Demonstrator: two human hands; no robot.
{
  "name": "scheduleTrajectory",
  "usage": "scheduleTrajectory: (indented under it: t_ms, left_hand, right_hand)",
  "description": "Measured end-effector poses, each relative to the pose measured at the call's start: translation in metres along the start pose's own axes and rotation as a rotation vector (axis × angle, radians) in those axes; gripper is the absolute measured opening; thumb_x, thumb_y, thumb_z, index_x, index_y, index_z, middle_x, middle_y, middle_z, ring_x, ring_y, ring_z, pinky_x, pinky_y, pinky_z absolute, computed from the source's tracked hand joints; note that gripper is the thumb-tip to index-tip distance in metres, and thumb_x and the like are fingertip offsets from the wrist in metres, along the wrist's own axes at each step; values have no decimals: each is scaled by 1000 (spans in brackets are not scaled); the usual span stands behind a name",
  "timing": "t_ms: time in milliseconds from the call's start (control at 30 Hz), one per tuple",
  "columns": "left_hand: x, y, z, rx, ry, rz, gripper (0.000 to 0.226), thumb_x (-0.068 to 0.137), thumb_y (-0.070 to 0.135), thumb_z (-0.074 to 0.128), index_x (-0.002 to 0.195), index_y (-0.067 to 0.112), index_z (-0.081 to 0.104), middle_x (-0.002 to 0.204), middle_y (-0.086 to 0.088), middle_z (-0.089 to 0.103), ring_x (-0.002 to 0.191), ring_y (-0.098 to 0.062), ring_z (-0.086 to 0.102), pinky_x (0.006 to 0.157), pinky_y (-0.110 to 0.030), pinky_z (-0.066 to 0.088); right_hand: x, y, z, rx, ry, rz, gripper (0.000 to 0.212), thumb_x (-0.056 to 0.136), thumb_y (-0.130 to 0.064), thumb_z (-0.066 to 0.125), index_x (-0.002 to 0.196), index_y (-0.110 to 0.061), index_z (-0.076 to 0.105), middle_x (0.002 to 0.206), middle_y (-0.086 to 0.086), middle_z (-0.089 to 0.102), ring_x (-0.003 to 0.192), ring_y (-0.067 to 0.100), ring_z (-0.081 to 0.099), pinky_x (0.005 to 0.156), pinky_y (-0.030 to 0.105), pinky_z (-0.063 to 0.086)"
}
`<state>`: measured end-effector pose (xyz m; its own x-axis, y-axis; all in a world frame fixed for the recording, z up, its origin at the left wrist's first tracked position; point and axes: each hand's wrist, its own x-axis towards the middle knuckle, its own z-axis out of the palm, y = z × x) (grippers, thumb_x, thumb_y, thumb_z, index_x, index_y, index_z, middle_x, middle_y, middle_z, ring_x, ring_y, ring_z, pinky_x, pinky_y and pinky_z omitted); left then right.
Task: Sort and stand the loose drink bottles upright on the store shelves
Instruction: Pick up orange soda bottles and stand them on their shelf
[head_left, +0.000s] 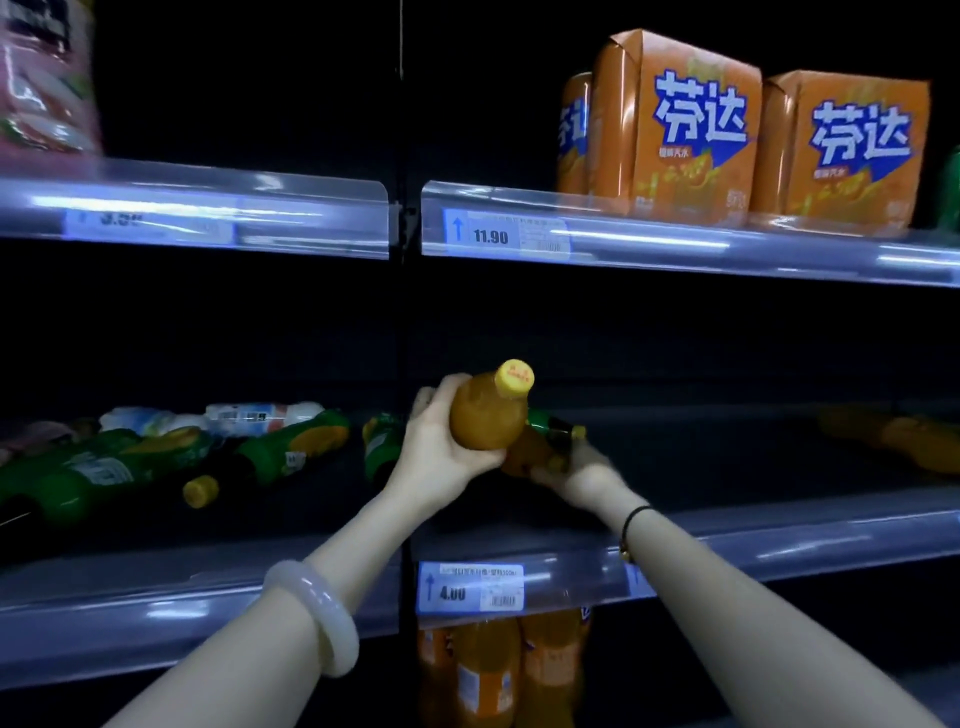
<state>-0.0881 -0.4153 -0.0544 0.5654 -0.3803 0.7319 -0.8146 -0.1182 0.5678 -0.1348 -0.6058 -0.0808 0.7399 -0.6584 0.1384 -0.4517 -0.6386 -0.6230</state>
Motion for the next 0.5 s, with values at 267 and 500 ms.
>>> scheduleTrajectory:
  t_ms: [267, 500]
  left_hand:
    - [-3, 1, -10, -139, -27, -21, 73, 61, 15, 85, 120, 27, 44, 107, 5, 56, 100, -14, 56, 83, -25, 48]
    - [-3, 5, -15, -184, -20, -1, 74, 57, 27, 82, 118, 34, 42, 115, 0, 55, 106, -17, 56, 86, -32, 51]
  right_hand:
    - [-25, -10, -1, 402, 264, -211, 21, 86, -23, 65, 96, -7, 55, 99, 16, 63, 93, 33, 60, 77, 35, 46]
    - [-67, -56, -60, 676, 786, -482, 22, 90, -24, 58, 83, -12, 41, 82, 5, 49, 66, 8, 44, 62, 23, 34]
